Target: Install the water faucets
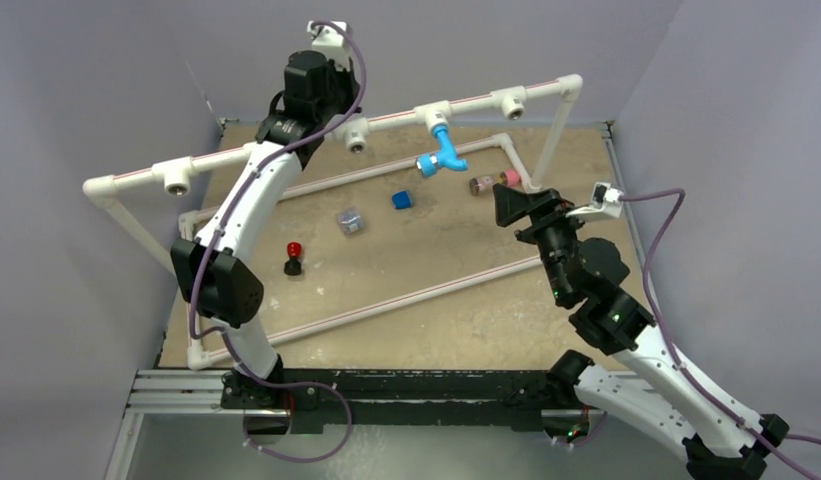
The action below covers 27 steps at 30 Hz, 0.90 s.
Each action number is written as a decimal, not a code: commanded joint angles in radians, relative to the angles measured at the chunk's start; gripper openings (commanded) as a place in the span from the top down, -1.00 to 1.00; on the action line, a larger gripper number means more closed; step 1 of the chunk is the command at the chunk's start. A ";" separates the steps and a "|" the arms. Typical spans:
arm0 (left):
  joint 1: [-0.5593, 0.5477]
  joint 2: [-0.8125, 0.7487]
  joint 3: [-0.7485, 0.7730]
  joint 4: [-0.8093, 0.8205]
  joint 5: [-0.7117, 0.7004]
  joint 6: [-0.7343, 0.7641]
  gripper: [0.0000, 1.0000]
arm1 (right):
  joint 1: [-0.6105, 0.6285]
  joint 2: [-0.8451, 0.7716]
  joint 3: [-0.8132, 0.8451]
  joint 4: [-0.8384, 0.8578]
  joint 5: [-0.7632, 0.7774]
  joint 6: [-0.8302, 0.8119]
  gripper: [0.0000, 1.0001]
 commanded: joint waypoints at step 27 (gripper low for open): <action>0.010 -0.384 0.024 -0.043 0.481 -0.237 0.96 | -0.039 0.146 -0.427 0.571 0.374 -0.546 -0.97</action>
